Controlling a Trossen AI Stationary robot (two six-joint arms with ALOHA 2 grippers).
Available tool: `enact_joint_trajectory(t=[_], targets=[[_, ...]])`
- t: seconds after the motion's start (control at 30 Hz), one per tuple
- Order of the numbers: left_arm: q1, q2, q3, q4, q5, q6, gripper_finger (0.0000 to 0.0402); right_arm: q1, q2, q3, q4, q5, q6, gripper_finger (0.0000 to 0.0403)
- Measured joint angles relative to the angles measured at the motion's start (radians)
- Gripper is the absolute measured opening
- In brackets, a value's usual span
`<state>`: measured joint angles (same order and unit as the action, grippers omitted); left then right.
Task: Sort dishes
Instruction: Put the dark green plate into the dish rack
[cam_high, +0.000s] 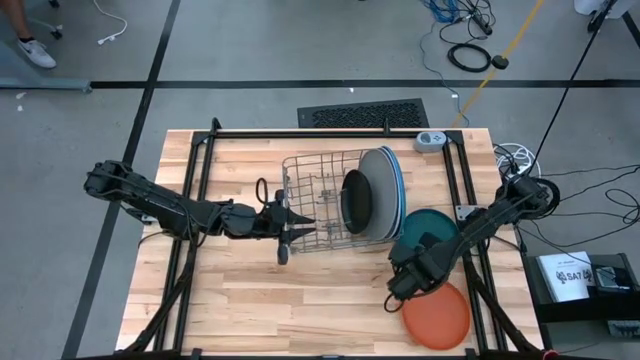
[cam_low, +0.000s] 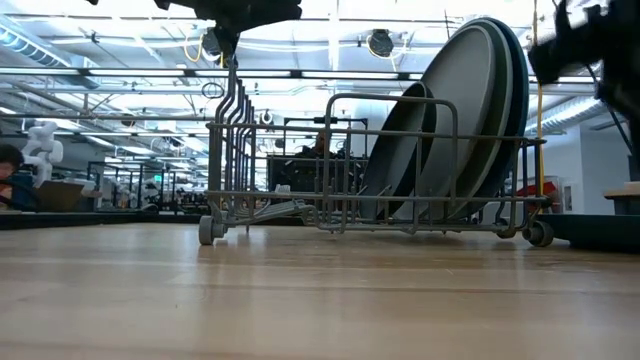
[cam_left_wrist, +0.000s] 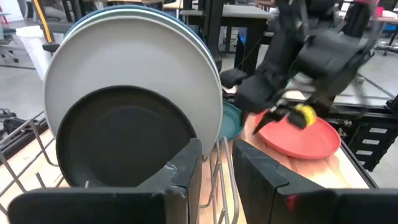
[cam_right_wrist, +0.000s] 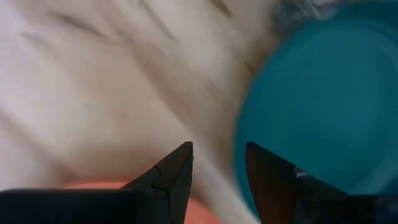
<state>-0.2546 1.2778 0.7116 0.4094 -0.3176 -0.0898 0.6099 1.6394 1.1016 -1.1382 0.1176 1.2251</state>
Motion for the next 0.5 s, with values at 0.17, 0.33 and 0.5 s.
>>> enact_joint_trajectory(t=[0.17, 0.33, 0.5], targets=[[0.000, 0.000, 0.000, 0.013, 0.000, 0.022, 0.0089, -0.009, -0.024, -0.127, 0.122, -0.020, -0.004, 0.0142], [0.000, 0.000, 0.000, 0.019, 0.000, 0.028, 0.0089, -0.009, -0.049, -0.231, 0.207, -0.018, 0.045, 0.0142], [0.000, 0.000, 0.000, 0.020, -0.001, 0.028, 0.0089, -0.009, -0.050, -0.275, 0.196, 0.000, 0.068, 0.0137]])
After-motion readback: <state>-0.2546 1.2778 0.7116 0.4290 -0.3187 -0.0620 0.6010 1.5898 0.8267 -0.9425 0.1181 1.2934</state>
